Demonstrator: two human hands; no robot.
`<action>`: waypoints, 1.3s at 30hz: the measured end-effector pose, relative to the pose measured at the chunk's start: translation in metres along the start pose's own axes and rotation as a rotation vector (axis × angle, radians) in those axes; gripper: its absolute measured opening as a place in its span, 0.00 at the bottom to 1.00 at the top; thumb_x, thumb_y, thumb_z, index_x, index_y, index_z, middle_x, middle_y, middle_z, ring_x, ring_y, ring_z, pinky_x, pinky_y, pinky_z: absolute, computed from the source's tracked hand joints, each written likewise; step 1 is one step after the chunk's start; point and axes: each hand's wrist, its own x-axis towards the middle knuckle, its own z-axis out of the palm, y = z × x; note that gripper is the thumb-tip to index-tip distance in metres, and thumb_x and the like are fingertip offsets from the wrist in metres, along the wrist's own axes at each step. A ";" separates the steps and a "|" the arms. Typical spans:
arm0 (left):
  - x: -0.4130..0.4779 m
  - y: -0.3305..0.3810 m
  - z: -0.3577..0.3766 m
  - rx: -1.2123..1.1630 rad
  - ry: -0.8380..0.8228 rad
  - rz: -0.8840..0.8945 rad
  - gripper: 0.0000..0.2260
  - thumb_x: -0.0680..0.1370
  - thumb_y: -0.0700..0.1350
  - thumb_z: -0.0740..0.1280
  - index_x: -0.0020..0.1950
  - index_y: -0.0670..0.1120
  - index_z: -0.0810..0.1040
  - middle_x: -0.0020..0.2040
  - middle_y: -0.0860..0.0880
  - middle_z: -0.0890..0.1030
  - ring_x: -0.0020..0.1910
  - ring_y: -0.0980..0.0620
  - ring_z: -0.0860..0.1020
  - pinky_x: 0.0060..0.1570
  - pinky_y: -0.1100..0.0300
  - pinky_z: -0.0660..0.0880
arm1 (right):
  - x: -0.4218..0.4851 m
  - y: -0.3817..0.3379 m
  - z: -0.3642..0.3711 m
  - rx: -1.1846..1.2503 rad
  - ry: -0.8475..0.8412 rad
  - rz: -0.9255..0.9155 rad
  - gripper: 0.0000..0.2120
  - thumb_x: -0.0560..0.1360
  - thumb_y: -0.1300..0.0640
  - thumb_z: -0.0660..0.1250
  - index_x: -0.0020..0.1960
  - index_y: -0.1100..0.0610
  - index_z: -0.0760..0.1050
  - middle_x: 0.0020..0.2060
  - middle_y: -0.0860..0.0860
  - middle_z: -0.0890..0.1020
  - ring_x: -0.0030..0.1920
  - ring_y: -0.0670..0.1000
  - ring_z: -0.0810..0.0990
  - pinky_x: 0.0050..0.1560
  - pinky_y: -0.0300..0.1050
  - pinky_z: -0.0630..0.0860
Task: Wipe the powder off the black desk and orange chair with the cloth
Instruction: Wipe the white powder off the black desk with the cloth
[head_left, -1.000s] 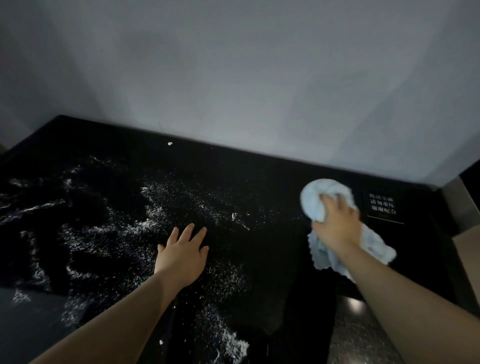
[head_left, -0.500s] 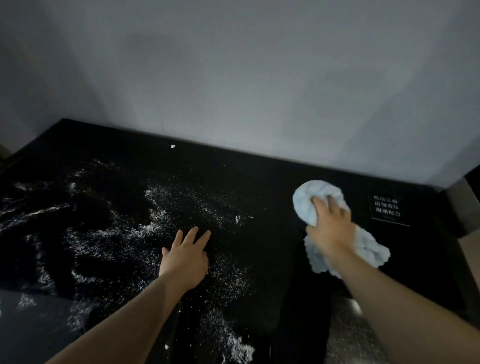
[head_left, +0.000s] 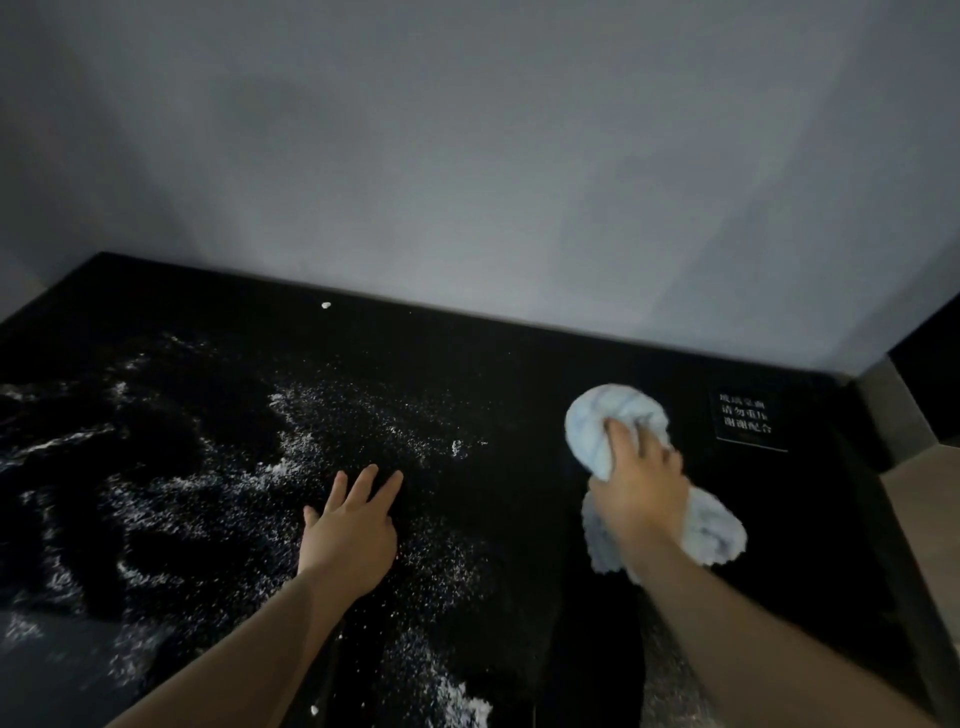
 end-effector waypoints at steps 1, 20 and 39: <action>0.000 0.000 0.000 0.002 0.002 -0.004 0.25 0.82 0.47 0.50 0.77 0.58 0.44 0.78 0.54 0.42 0.76 0.46 0.41 0.72 0.40 0.51 | -0.016 -0.009 0.008 -0.019 0.020 -0.095 0.28 0.72 0.53 0.62 0.71 0.47 0.62 0.67 0.55 0.68 0.60 0.61 0.69 0.55 0.53 0.68; -0.001 0.000 0.000 0.066 0.016 0.007 0.23 0.83 0.50 0.49 0.76 0.60 0.45 0.78 0.55 0.45 0.77 0.46 0.44 0.71 0.43 0.56 | -0.033 -0.003 0.009 0.182 0.200 -0.761 0.25 0.60 0.56 0.72 0.57 0.51 0.76 0.53 0.54 0.81 0.44 0.57 0.81 0.41 0.50 0.79; 0.074 0.038 -0.036 0.026 -0.128 -0.045 0.44 0.71 0.71 0.59 0.77 0.55 0.40 0.77 0.50 0.38 0.75 0.41 0.39 0.70 0.36 0.50 | 0.089 0.079 -0.018 0.269 0.161 0.173 0.31 0.72 0.54 0.68 0.71 0.55 0.62 0.67 0.60 0.66 0.65 0.64 0.66 0.63 0.61 0.66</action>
